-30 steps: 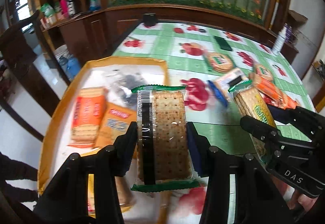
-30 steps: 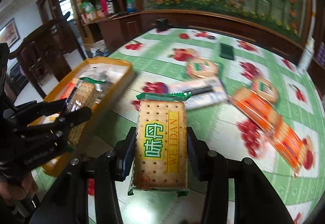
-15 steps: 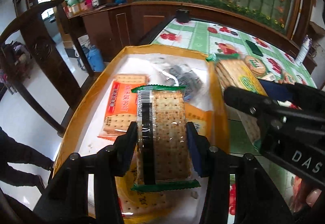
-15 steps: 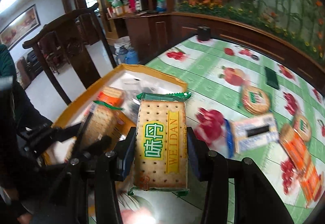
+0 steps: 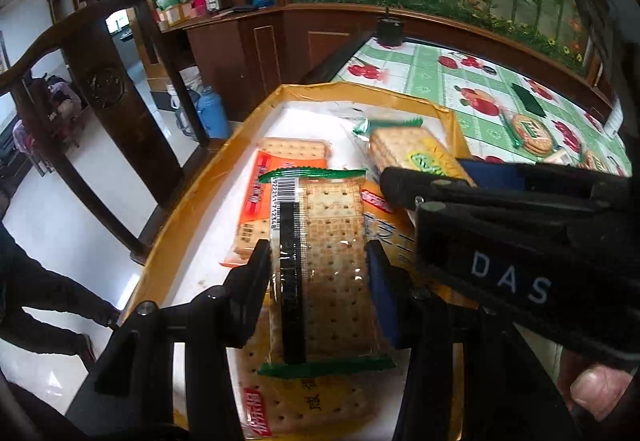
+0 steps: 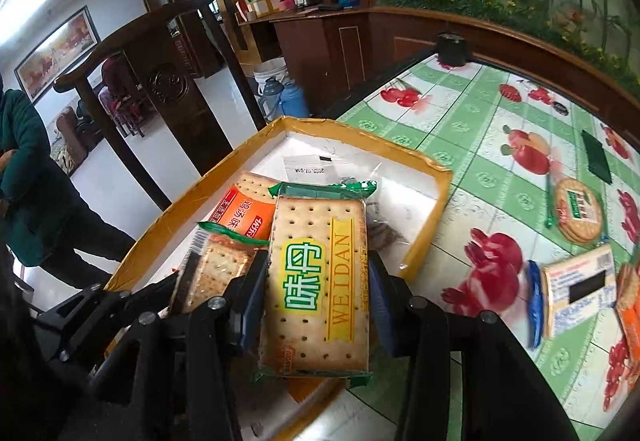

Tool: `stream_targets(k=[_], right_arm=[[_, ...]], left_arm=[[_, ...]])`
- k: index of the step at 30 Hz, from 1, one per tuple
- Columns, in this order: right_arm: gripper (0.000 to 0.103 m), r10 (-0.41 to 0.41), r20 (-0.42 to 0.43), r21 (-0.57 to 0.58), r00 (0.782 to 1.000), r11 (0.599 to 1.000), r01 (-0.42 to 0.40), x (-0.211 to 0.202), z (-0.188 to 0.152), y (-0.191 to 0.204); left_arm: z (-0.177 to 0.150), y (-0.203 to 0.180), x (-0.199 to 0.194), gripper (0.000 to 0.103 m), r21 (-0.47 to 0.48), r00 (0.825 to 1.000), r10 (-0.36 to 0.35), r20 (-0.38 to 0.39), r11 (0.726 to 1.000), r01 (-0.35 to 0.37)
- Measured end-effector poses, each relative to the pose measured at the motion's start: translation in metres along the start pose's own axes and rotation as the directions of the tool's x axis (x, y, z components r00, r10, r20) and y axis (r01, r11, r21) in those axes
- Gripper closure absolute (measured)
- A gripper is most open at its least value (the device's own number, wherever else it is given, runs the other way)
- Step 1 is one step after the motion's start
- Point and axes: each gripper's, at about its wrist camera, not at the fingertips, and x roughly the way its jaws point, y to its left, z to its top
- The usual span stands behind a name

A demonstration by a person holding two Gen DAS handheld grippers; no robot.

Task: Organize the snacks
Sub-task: 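Lower both packs into the foam box and open both grippers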

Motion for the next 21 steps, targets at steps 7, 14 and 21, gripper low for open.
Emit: stream_targets(k=[7, 14, 21], right_arm=[[0.034, 0.075, 0.048, 0.044, 0.996, 0.996, -0.077, -0.009, 0.000, -0.002], [0.030, 0.023, 0.089, 0.097, 0.996, 0.995, -0.032, -0.041, -0.007, -0.021], [0.023, -0.114, 0.135, 0.130, 0.984, 0.987, 0.096, -0.088, -0.032, -0.053]], left_arm=[[0.002, 0.003, -0.001, 0.030, -0.023, 1.000, 0.020, 0.014, 1.000, -0.019], [0.005, -0.012, -0.014, 0.017, 0.012, 0.998, 0.004, 0.060, 1.000, -0.005], [0.005, -0.042, -0.026, 0.017, 0.063, 0.994, -0.063, 0.088, 0.996, 0.057]])
